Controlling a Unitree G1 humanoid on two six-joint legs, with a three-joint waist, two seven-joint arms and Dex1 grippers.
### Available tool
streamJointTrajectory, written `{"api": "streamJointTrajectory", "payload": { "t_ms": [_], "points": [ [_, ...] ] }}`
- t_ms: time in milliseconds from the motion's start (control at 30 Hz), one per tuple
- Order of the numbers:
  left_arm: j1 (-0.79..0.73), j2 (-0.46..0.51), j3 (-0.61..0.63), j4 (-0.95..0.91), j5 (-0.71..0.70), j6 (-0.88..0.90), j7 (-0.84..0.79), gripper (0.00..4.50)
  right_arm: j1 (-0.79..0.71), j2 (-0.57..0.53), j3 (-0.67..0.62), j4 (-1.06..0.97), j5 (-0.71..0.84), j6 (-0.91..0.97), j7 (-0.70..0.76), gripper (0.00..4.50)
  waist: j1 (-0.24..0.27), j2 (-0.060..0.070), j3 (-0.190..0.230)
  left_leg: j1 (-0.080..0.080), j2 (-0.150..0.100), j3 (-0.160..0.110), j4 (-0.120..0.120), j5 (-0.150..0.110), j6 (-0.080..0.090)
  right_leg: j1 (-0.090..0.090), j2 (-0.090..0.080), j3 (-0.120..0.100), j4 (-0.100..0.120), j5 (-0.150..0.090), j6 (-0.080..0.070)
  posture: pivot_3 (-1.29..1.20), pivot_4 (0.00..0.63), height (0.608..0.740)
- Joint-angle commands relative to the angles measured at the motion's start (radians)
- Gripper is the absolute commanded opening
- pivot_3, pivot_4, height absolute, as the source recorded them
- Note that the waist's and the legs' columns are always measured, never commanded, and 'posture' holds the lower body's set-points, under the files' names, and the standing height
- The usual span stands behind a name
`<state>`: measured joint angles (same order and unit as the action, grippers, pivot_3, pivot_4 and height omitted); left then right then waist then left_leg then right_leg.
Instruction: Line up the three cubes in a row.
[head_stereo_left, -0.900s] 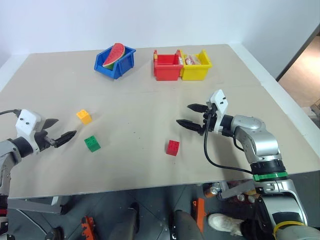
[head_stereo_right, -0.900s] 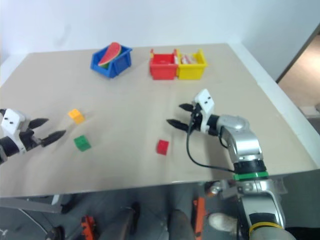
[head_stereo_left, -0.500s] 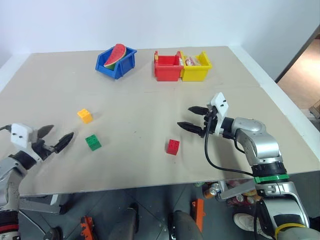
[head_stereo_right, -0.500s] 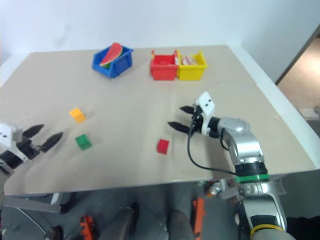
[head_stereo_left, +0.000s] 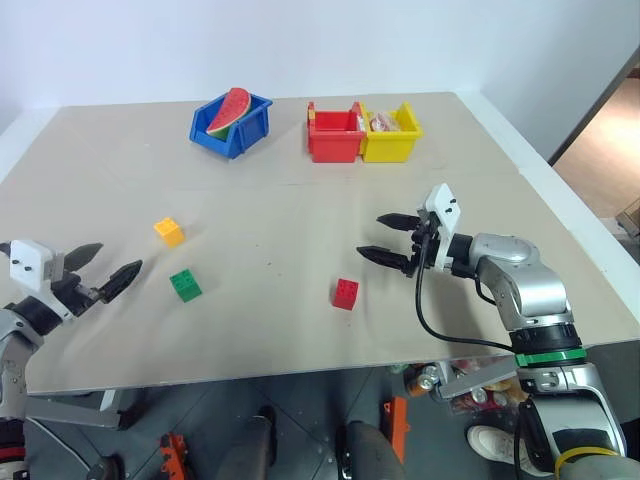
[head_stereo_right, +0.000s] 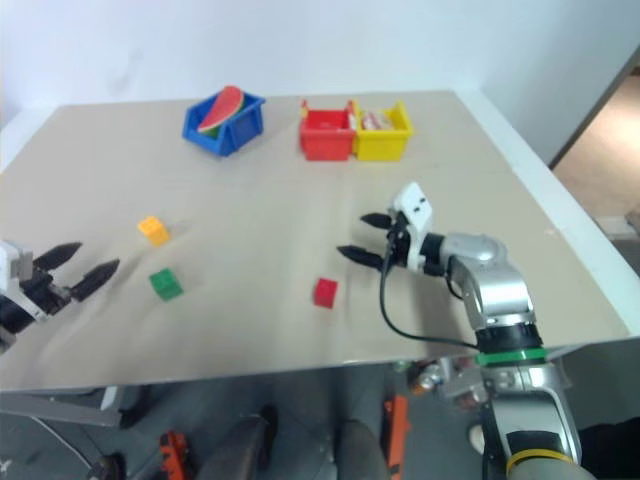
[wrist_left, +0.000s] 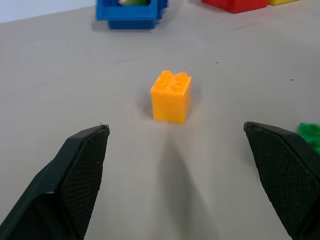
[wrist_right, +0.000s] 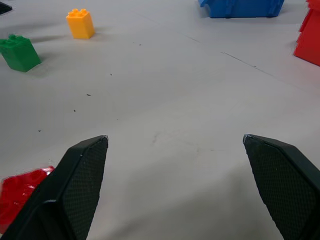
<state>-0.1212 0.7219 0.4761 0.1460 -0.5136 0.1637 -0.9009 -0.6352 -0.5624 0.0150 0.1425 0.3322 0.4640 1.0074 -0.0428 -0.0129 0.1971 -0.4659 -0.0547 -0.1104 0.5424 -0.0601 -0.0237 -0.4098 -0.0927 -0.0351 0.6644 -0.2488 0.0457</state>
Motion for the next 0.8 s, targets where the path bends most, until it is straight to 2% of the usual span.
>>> {"api": "streamJointTrajectory", "payload": {
  "t_ms": [33, 167, 267, 433, 800],
  "points": [
    [0.005, 0.066, -0.02, -0.24, -0.085, 0.073, -0.067, 4.46, -0.018, -0.041, -0.029, -0.161, 0.082, 0.079, 0.036, 4.5, 0.0, 0.0, 0.0, -0.001, 0.0, 0.0, 0.001, 0.0, 0.0, 0.0, 0.0, 0.0, 0.0, 0.0, 0.0, 0.0, 0.15, 0.74],
    [0.016, 0.087, -0.109, -0.437, -0.138, 0.145, -0.116, 4.46, 0.087, -0.061, 0.012, -0.407, 0.17, 0.194, 0.035, 4.5, 0.0, 0.0, 0.0, -0.001, 0.0, 0.001, 0.001, -0.001, 0.001, 0.0, -0.001, 0.001, 0.0, -0.001, 0.001, 0.0, 0.15, 0.74],
    [0.012, 0.077, -0.183, -0.483, -0.136, 0.153, -0.146, 4.46, 0.155, -0.072, 0.081, -0.49, 0.129, 0.153, 0.035, 4.5, 0.0, -0.001, -0.001, -0.001, 0.003, 0.003, 0.001, -0.002, 0.001, 0.001, -0.001, 0.002, 0.0, -0.003, -0.001, 0.0, 0.15, 0.74],
    [-0.002, 0.079, -0.333, -0.471, -0.089, 0.116, -0.257, 4.46, 0.174, -0.052, 0.155, -0.46, 0.037, 0.039, 0.014, 4.5, -0.001, -0.001, -0.001, -0.001, 0.011, 0.015, 0.004, -0.003, 0.002, 0.0, -0.001, 0.0, 0.0, -0.001, -0.003, 0.0, 0.15, 0.74],
    [-0.07, 0.061, -0.414, -0.467, -0.073, 0.105, -0.32, 4.46, 0.177, -0.001, 0.181, -0.343, -0.036, -0.026, -0.045, 4.5, 0.001, -0.001, -0.001, -0.001, 0.018, 0.021, 0.007, -0.004, 0.001, 0.0, -0.001, -0.003, 0.0, 0.001, -0.003, 0.0, 0.15, 0.74]
  ]
}}
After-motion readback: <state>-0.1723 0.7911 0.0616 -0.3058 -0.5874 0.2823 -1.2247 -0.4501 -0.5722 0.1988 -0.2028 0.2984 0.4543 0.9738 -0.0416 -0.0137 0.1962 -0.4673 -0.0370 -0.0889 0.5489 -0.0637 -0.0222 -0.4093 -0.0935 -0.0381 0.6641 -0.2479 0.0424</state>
